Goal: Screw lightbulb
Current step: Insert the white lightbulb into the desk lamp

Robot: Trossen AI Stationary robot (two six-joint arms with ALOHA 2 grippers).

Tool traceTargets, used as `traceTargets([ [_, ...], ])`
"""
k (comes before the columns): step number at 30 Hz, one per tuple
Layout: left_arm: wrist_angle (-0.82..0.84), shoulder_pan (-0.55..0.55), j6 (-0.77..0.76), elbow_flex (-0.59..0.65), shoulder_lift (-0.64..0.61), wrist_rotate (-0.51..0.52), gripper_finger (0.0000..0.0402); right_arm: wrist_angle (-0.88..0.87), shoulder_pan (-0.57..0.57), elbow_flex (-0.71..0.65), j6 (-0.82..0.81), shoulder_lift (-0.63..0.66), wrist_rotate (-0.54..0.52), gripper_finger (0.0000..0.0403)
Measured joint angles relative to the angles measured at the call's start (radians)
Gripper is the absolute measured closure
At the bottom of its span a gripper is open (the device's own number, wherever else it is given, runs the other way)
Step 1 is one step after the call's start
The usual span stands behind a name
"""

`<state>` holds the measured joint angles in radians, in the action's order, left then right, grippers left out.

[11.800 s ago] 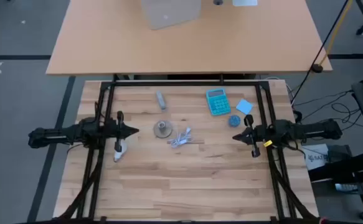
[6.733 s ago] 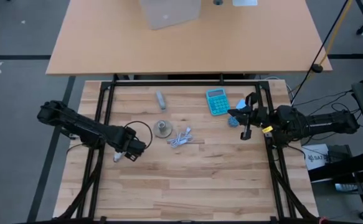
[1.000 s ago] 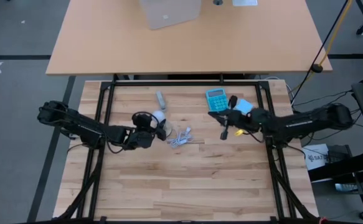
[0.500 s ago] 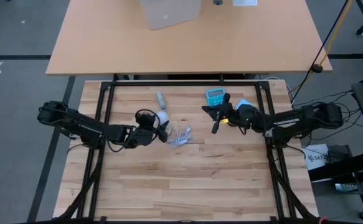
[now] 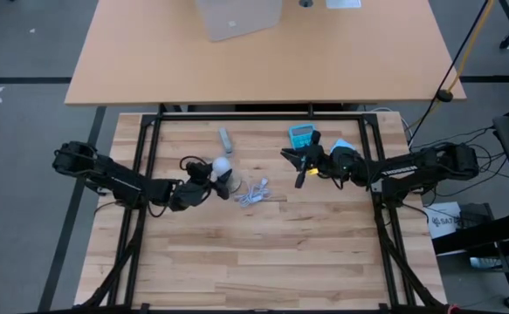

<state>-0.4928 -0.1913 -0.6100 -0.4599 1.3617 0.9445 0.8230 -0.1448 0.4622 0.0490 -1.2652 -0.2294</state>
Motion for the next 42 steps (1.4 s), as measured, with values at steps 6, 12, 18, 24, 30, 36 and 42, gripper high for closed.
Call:
traceTargets([
  [6,0.0,0.001,0.06,0.0,0.0,-0.048,0.0129,0.015,-0.003,0.0,0.022,0.0,0.0,0.036],
  [12,0.001,0.022,0.099,0.0,0.005,-0.088,0.0129,0.005,-0.019,0.0,0.011,0.0,0.056,0.036],
  [18,0.003,0.051,0.12,0.001,0.007,-0.126,0.0129,0.011,-0.025,0.0,-0.029,0.0,0.099,0.036],
  [24,0.004,0.05,0.125,0.001,0.007,-0.146,0.0129,0.016,-0.025,0.0,-0.038,0.0,0.101,0.036],
  [30,0.004,0.047,0.145,0.001,0.007,-0.148,0.0129,0.027,-0.025,0.0,-0.038,0.0,0.101,0.036],
  [36,-0.109,0.047,0.138,0.056,0.028,-0.136,0.0129,0.027,-0.025,0.0,-0.038,0.0,0.101,0.036],
  [42,-0.214,0.044,0.14,0.1,0.055,-0.125,0.0129,0.031,-0.025,0.0,-0.037,0.0,0.1,0.036],
])
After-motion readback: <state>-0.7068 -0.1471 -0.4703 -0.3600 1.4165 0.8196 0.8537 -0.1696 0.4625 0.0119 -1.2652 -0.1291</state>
